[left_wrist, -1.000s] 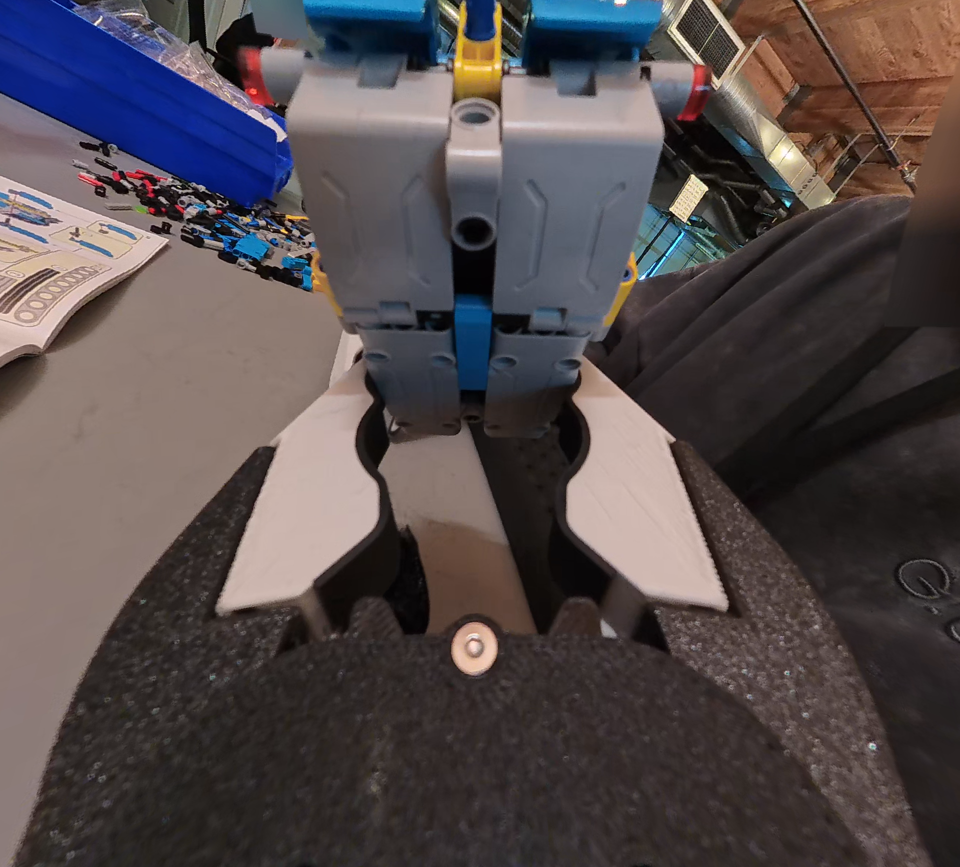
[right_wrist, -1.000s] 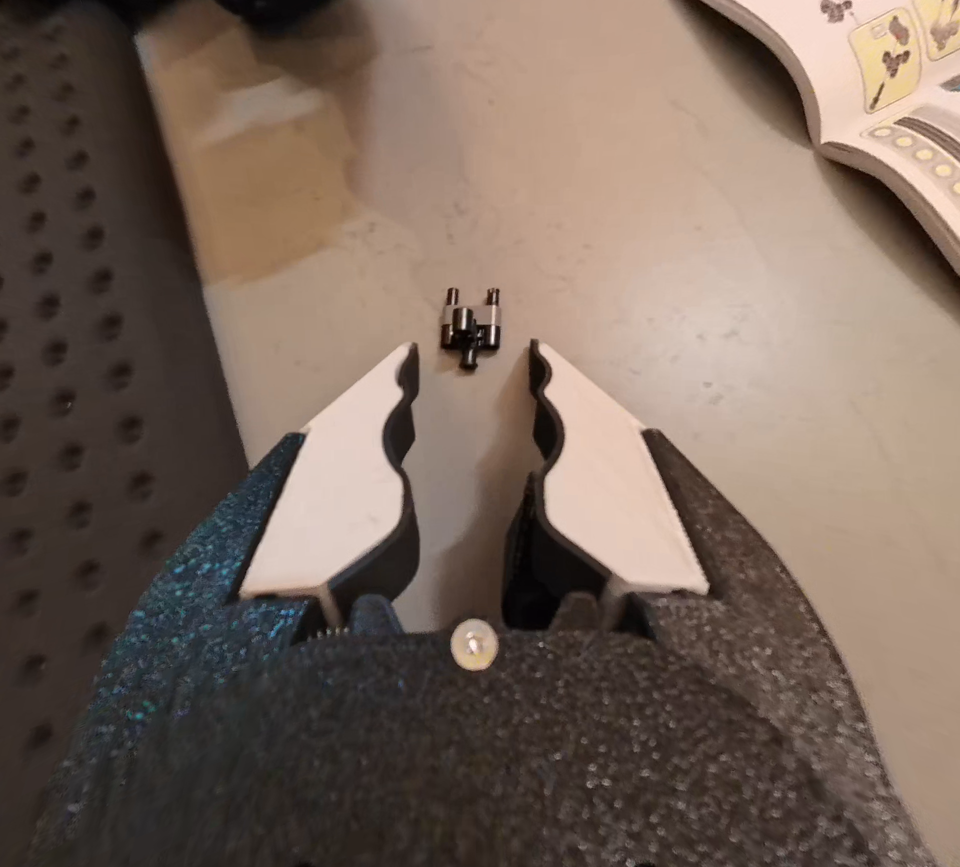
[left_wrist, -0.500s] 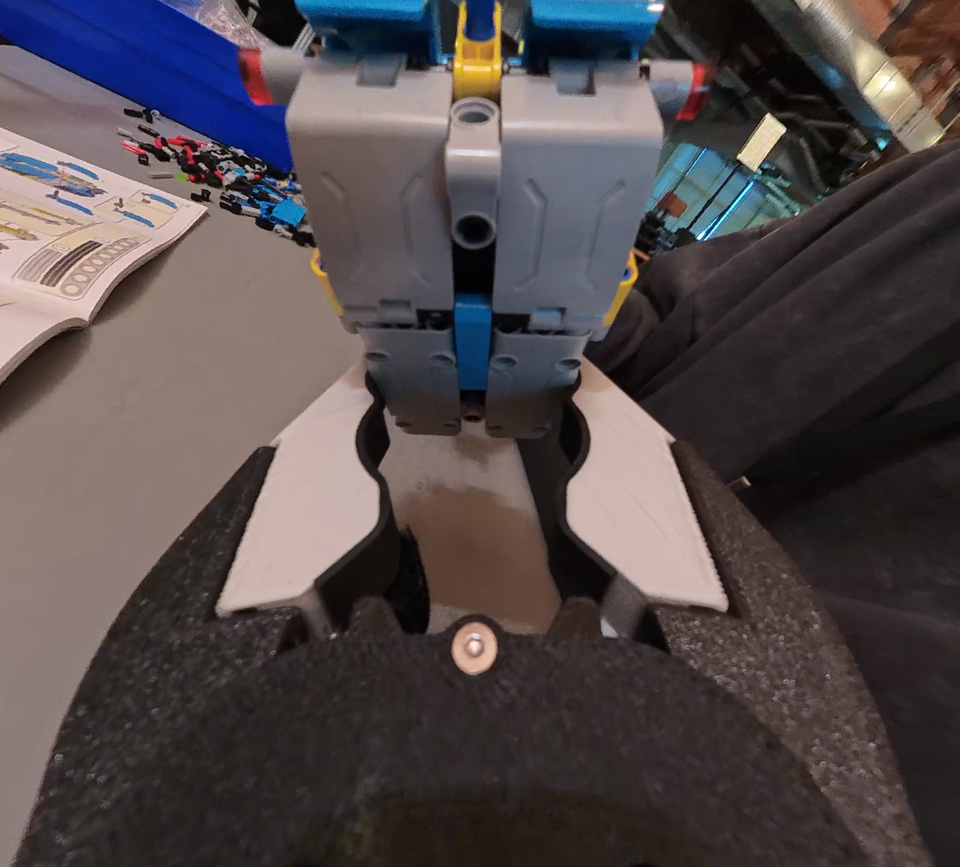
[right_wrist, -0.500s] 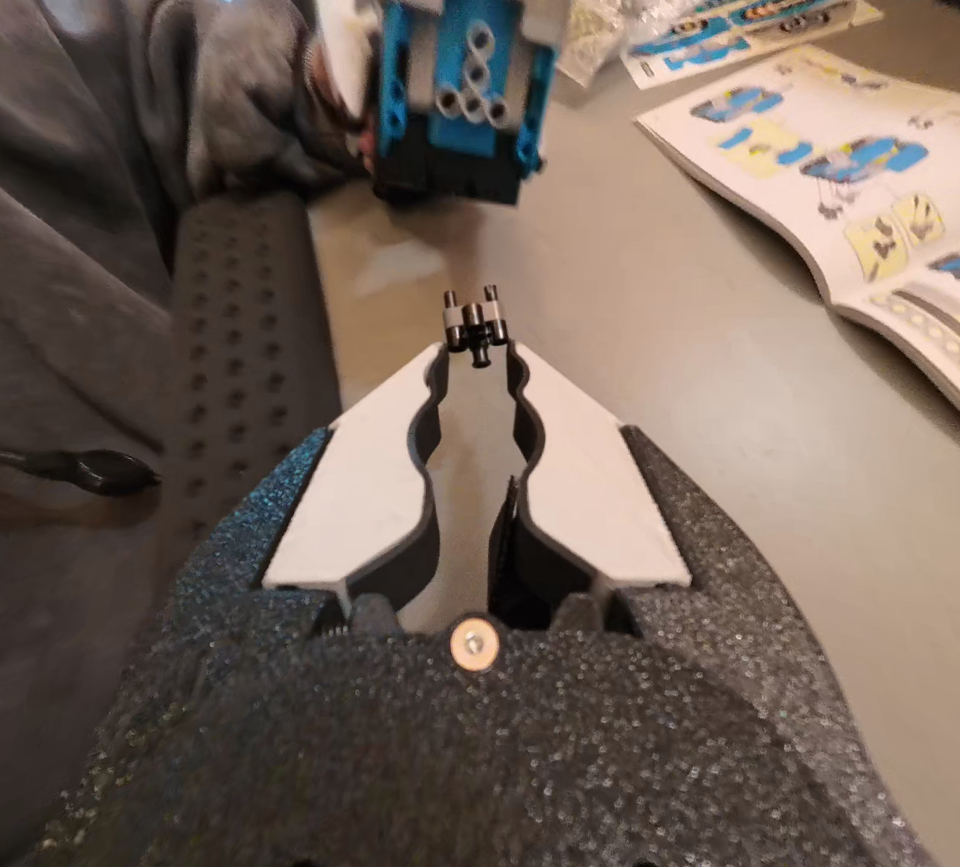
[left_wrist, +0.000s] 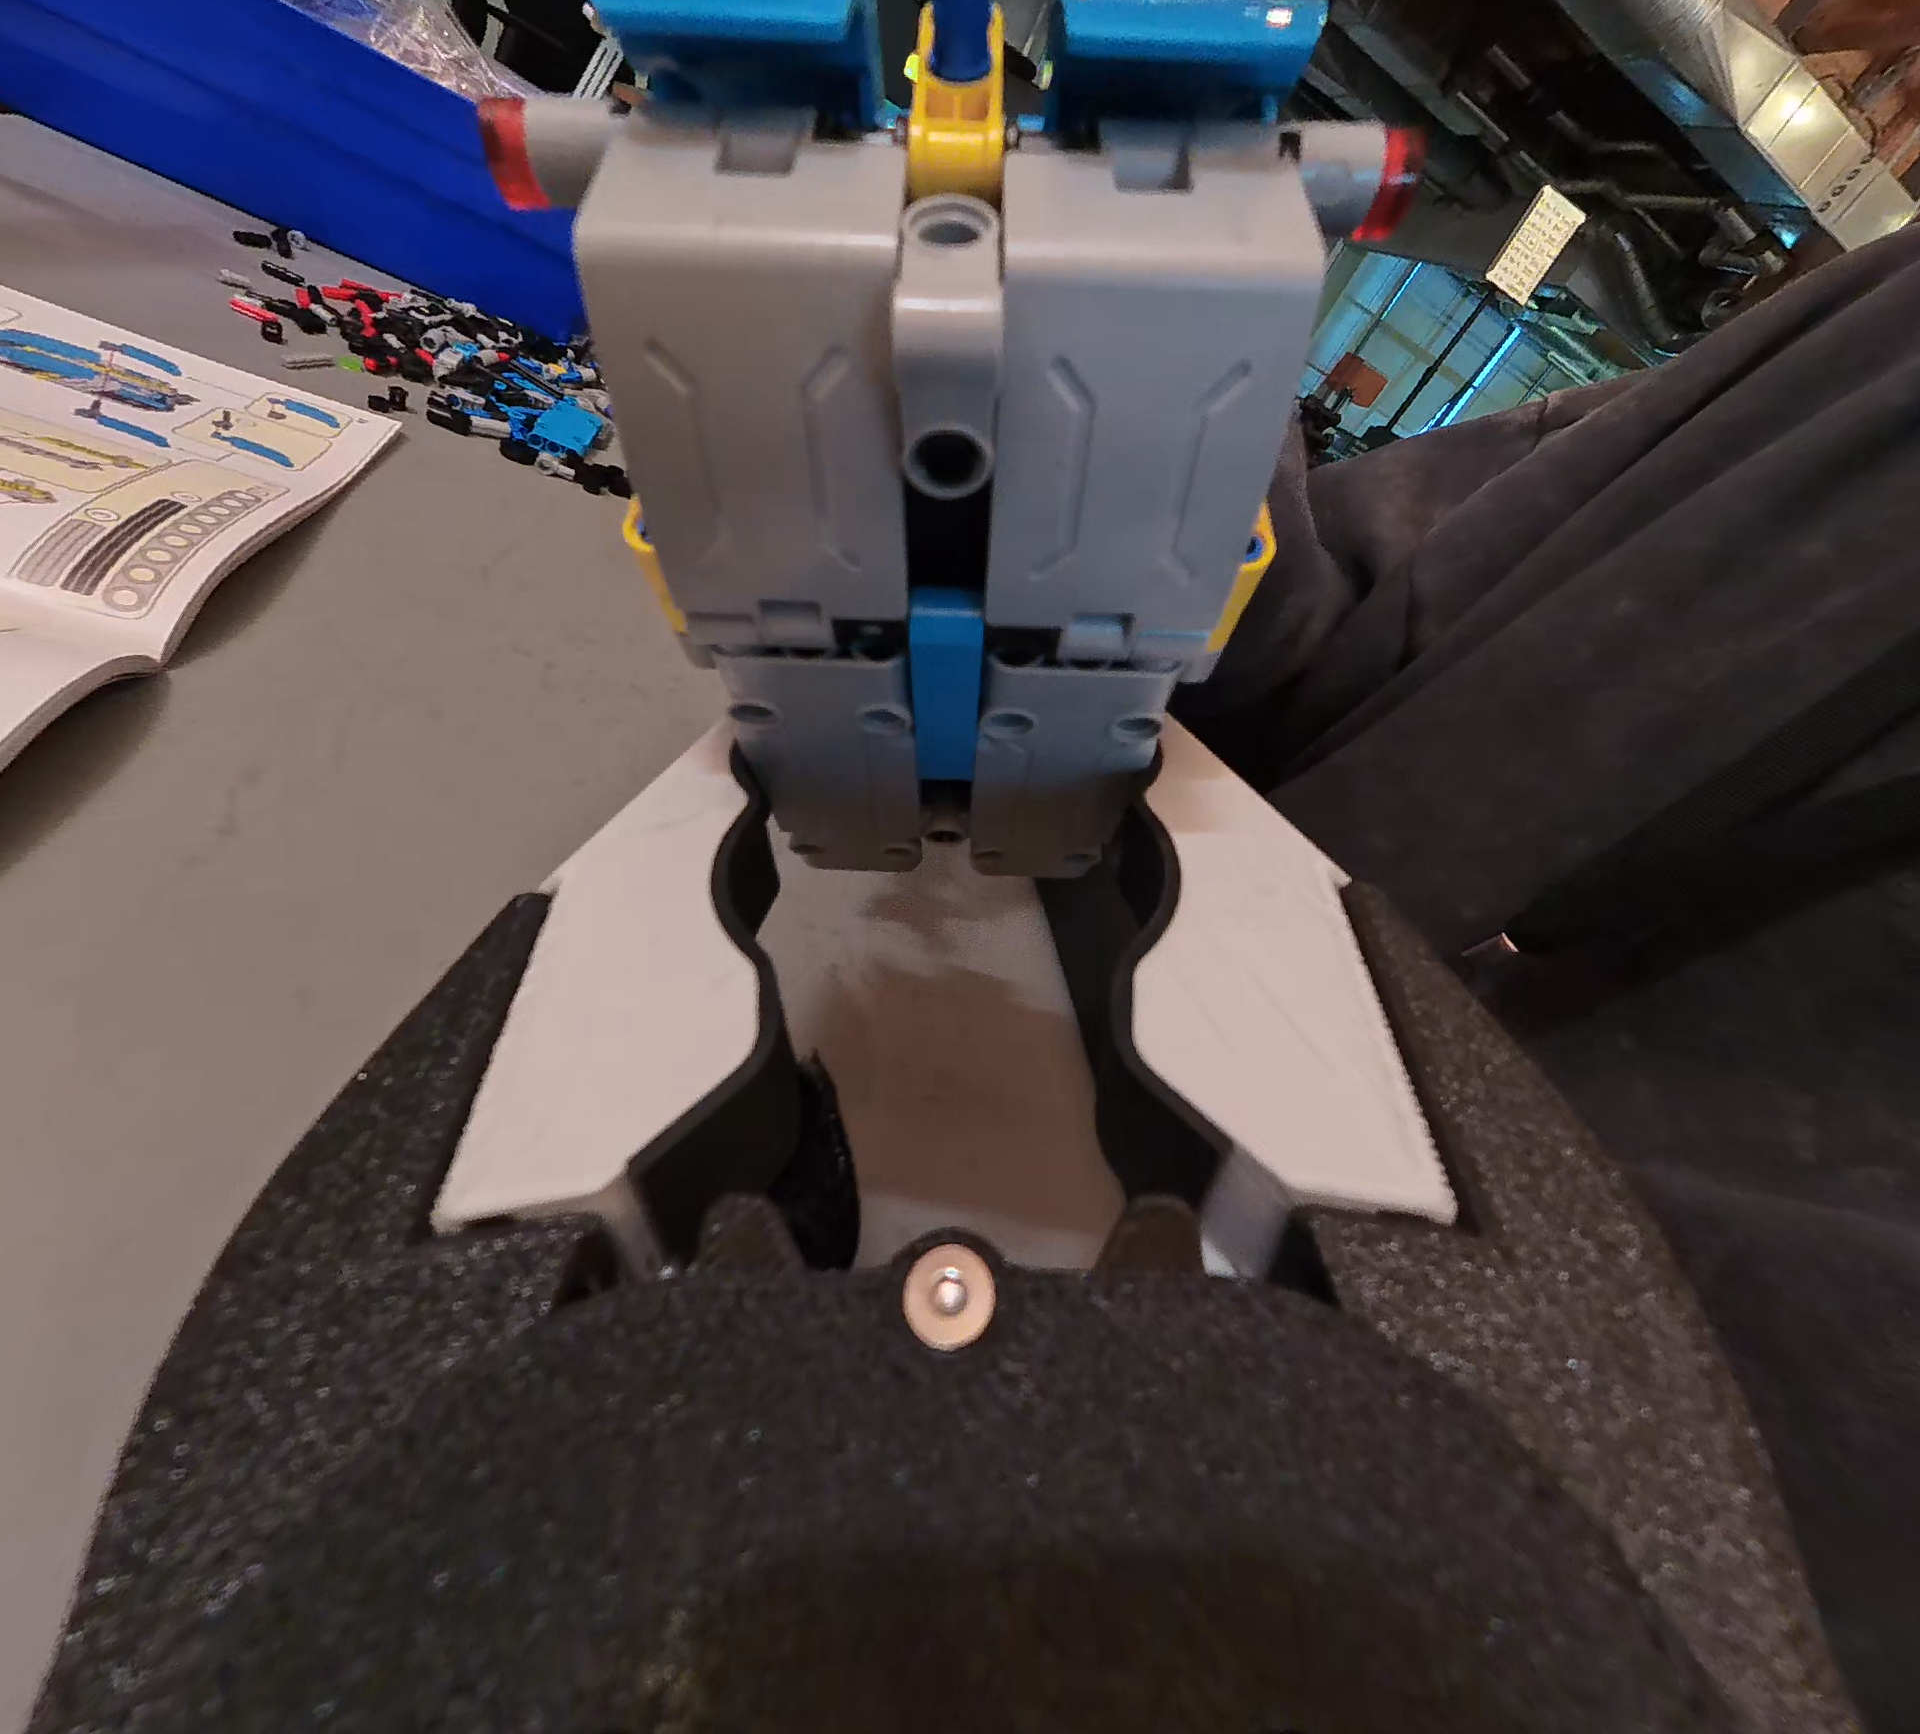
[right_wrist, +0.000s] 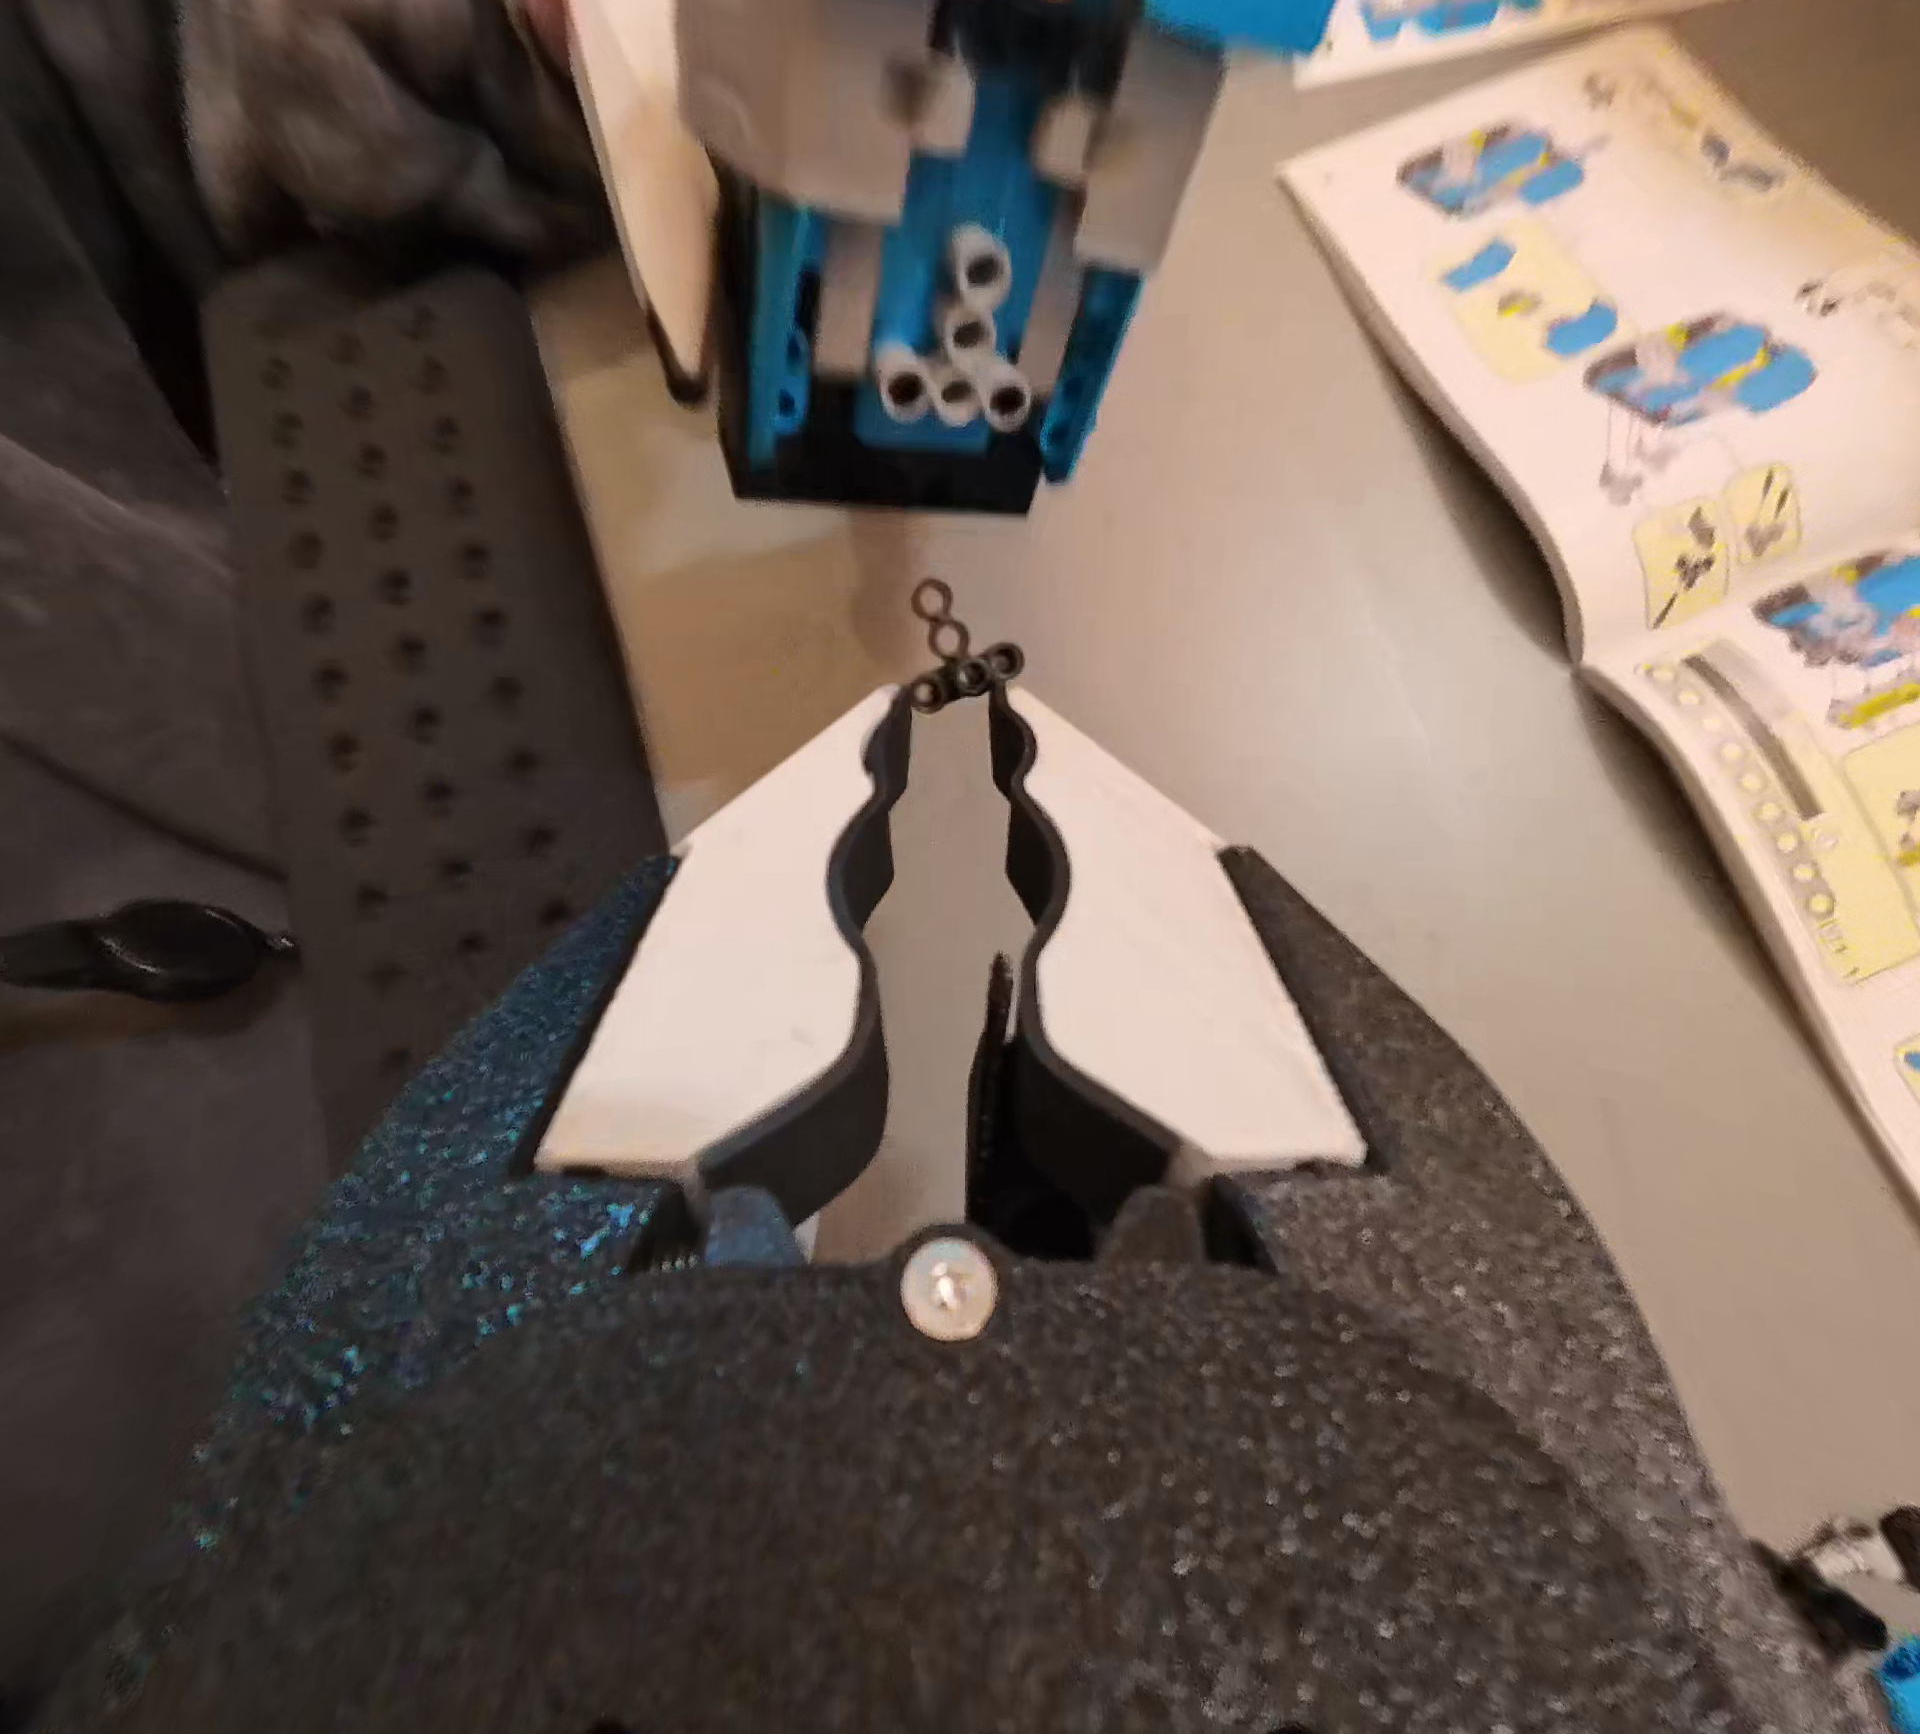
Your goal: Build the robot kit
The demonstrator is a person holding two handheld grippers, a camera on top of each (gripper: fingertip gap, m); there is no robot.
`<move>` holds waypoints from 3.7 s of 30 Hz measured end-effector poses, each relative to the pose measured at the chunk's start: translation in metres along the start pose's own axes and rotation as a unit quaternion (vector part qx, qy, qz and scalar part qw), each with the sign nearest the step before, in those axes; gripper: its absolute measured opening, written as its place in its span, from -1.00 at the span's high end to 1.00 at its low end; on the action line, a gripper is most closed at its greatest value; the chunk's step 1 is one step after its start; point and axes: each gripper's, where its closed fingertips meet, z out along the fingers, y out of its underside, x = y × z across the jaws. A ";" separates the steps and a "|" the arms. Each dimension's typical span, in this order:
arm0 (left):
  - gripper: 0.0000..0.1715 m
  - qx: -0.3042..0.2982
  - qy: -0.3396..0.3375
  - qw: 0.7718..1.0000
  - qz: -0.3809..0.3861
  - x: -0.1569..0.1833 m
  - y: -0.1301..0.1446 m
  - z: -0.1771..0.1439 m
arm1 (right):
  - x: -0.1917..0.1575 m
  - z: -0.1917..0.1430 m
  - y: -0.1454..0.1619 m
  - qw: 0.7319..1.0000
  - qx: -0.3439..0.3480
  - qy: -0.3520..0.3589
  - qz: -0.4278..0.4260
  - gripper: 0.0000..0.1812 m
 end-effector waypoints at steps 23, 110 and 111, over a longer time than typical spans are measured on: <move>0.24 0.002 0.009 1.000 -0.007 0.002 0.000 -0.001 | -0.003 0.019 0.062 0.990 -0.136 -0.005 -0.047 0.78; 0.24 0.262 0.041 0.963 -0.055 -0.009 -0.077 -0.061 | 0.014 0.003 -0.125 0.902 0.357 -0.172 0.168 0.74; 0.23 0.260 0.040 0.963 -0.056 -0.009 -0.077 -0.062 | 0.013 0.004 -0.124 0.904 0.351 -0.176 0.169 0.74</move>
